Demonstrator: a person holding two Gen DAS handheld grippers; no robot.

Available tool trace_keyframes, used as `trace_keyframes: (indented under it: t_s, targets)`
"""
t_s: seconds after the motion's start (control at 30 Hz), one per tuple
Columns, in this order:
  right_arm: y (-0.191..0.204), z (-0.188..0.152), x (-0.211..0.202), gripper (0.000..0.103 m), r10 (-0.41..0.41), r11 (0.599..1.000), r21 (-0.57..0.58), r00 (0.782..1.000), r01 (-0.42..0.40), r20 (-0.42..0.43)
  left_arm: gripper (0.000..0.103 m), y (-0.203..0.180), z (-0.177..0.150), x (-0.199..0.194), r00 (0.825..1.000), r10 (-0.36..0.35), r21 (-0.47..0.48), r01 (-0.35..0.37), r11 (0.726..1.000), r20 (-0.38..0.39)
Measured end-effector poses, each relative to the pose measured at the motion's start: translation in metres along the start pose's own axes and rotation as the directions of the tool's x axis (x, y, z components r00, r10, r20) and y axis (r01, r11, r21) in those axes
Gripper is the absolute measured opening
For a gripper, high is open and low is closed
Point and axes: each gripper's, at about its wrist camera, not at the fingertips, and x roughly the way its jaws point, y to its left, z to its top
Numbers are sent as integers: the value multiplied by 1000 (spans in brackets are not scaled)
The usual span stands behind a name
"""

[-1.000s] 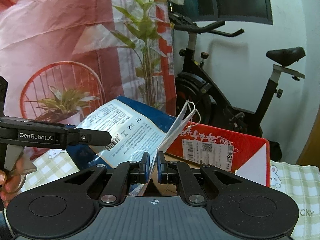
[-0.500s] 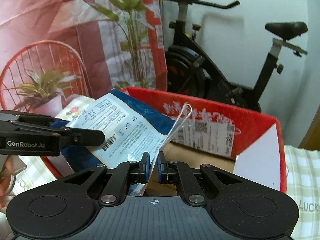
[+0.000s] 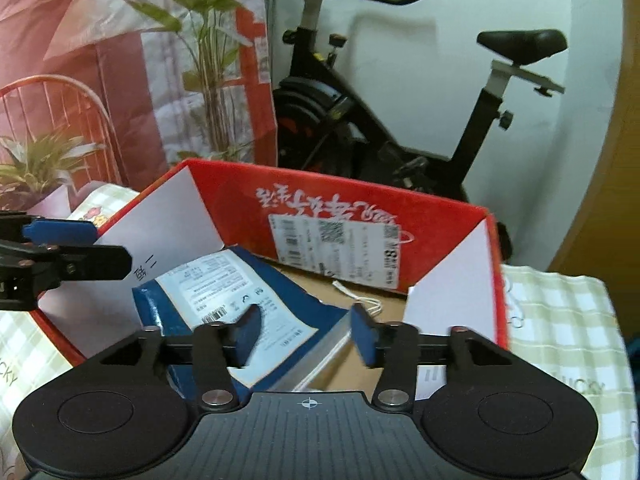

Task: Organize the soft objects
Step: 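Release the bag into the box and move the right tool back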

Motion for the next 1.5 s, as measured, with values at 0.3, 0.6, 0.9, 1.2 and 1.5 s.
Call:
trace_keyframes:
  t_s: [0.3, 0.6, 0.9, 1.2, 1.5]
  targets:
    - [-1, -2, -38, 103, -59, 998, 37, 997, 57, 54, 101, -7, 0, -26, 1000, 11, -7, -11, 1000, 14]
    - [6, -8, -79, 103, -90, 995, 45, 990, 86, 109, 103, -10, -3, -62, 999, 43, -8, -43, 999, 33]
    - [18, -26, -119, 103, -68, 997, 38, 987, 63, 144, 103, -17, -17, -103, 997, 52, -9, -52, 999, 59]
    - [31, -60, -152, 103, -57, 997, 53, 986, 49, 156, 103, -22, -46, -131, 996, 75, -20, -74, 997, 57]
    - [43, -108, -178, 103, -45, 998, 58, 984, 36, 174, 103, -28, -88, -153, 996, 77, -13, -77, 997, 41]
